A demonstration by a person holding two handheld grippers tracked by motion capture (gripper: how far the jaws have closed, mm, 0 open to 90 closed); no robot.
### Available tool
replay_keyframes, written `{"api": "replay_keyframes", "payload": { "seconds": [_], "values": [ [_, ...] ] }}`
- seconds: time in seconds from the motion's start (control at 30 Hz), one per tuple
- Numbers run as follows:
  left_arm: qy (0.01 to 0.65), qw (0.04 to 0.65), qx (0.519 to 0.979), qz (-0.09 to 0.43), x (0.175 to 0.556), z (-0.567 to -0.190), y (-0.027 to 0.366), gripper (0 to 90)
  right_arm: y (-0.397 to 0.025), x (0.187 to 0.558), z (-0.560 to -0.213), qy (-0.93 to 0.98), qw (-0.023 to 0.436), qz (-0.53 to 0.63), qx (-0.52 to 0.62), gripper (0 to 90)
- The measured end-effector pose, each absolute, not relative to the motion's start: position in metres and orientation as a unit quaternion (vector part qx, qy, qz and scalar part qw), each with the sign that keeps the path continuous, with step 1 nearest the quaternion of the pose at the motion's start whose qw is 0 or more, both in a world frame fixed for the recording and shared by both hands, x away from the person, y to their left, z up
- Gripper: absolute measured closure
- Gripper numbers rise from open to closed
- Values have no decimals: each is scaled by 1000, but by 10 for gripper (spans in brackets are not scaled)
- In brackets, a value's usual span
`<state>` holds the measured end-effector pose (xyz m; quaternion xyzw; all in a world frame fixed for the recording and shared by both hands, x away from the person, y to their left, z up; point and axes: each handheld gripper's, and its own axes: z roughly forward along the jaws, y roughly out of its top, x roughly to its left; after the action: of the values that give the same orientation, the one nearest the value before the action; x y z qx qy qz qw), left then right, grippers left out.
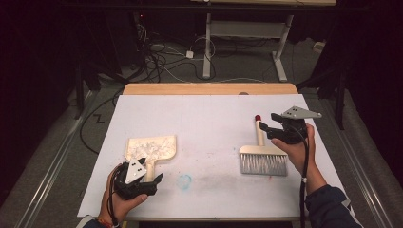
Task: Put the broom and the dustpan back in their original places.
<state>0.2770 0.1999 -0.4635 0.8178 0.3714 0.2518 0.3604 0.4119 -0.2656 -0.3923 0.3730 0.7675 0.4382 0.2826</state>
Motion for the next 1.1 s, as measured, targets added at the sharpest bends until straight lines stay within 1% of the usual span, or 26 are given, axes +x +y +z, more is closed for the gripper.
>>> {"api": "replay_keyframes", "payload": {
  "seconds": [0.13, 0.27, 0.37, 0.47, 0.53, 0.63, 0.83, 1.1],
  "values": [
    [368, 355, 822, 250, 277, -465, 198, 201, -263, 405, -387, 760, 301, 451, 360, 371],
    [364, 356, 823, 252, 276, -465, 197, 201, -259, 398, -380, 758, 300, 468, 341, 354],
    [361, 362, 820, 258, 275, -463, 198, 205, -256, 392, -377, 753, 306, 473, 338, 311],
    [362, 364, 818, 259, 274, -463, 198, 205, -253, 387, -374, 751, 316, 474, 334, 306],
    [360, 363, 819, 260, 274, -463, 198, 205, -253, 384, -373, 749, 315, 481, 330, 287],
    [358, 361, 821, 259, 274, -463, 197, 205, -251, 381, -371, 748, 320, 481, 327, 287],
    [355, 360, 823, 258, 273, -463, 196, 203, -246, 371, -366, 751, 312, 487, 318, 277],
    [352, 360, 824, 258, 273, -463, 195, 203, -241, 356, -360, 755, 322, 489, 294, 276]
  ]
}}
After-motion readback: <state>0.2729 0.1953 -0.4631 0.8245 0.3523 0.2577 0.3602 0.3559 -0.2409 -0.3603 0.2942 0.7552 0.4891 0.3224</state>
